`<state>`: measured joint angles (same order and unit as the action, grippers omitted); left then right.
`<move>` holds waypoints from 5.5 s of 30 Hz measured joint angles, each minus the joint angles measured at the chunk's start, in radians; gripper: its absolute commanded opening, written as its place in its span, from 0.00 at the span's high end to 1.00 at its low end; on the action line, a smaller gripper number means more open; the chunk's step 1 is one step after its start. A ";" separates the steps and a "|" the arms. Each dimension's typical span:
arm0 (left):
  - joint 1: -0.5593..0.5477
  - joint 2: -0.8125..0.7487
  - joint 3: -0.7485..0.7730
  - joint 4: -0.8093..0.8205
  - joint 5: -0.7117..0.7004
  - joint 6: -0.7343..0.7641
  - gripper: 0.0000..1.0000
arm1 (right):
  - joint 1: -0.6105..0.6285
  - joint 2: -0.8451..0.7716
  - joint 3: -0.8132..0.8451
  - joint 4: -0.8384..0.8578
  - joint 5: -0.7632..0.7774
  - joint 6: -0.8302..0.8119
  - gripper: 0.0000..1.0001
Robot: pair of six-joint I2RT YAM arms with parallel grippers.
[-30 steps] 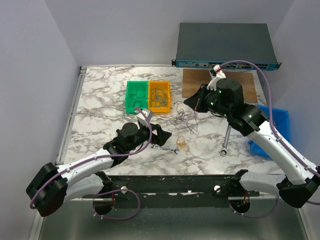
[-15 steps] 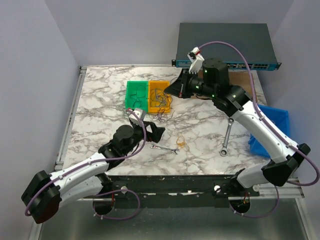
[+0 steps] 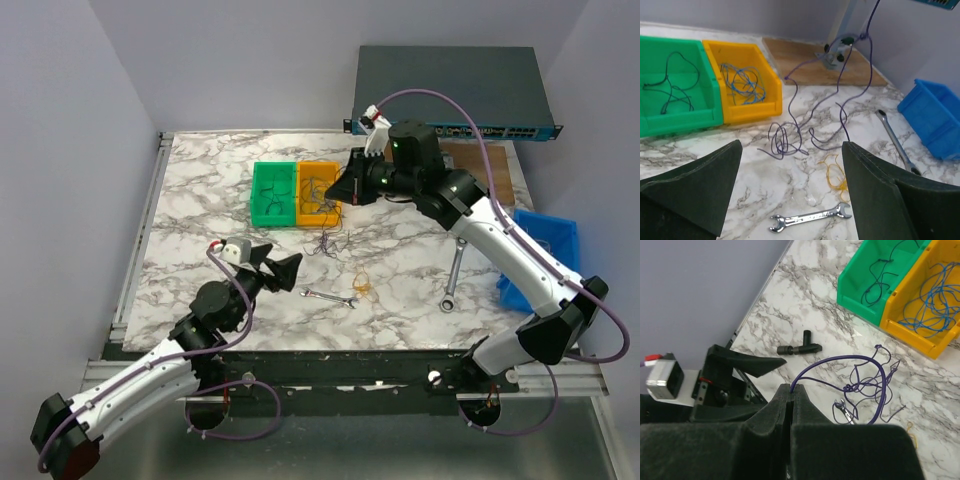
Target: Untangle the cables
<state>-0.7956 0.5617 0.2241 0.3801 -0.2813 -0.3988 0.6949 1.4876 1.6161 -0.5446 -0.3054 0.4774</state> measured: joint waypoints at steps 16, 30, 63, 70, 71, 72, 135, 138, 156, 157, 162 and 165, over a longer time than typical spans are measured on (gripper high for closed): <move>0.012 0.164 0.033 0.077 0.185 0.151 0.27 | 0.012 -0.019 -0.114 -0.047 -0.146 -0.094 0.99; 0.013 0.441 0.176 0.146 0.233 0.173 0.71 | 0.076 -0.043 -0.148 -0.040 -0.233 -0.084 0.99; 0.342 0.333 0.156 -0.122 0.094 -0.135 1.00 | 0.063 -0.526 -0.573 0.116 0.839 -0.083 0.20; 0.340 0.320 0.196 -0.108 0.343 -0.130 1.00 | 0.063 -0.352 -0.714 0.278 0.315 -0.214 0.25; 0.340 0.320 0.209 -0.112 0.377 -0.137 1.00 | 0.064 -0.343 -0.733 0.309 0.249 -0.222 0.26; 0.338 0.320 0.218 -0.116 0.399 -0.144 1.00 | 0.064 -0.334 -0.748 0.340 0.188 -0.227 0.27; 0.533 0.177 0.377 -0.769 -0.100 -0.503 1.00 | -0.199 -0.612 -0.835 0.177 1.311 0.213 0.99; 0.546 0.166 0.410 -0.774 -0.124 -0.504 1.00 | -0.200 -0.617 -0.818 0.184 1.313 0.200 0.99; 1.013 0.217 0.617 -0.903 -0.058 -0.537 1.00 | -0.206 -0.724 -0.809 0.131 1.527 0.309 0.99; 1.012 0.218 0.620 -0.902 -0.044 -0.535 1.00 | -0.206 -0.723 -0.809 0.136 1.521 0.306 0.99; 1.009 0.242 0.642 -0.855 0.097 -0.478 1.00 | -0.206 -0.688 -0.815 0.221 1.431 0.269 0.99; 0.986 0.291 0.696 -0.845 0.163 -0.424 1.00 | -0.206 -0.651 -0.821 0.269 1.368 0.245 0.99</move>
<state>0.1909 0.8524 0.9203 -0.4652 -0.1181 -0.8227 0.4885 0.8368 0.7948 -0.2752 1.0626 0.7223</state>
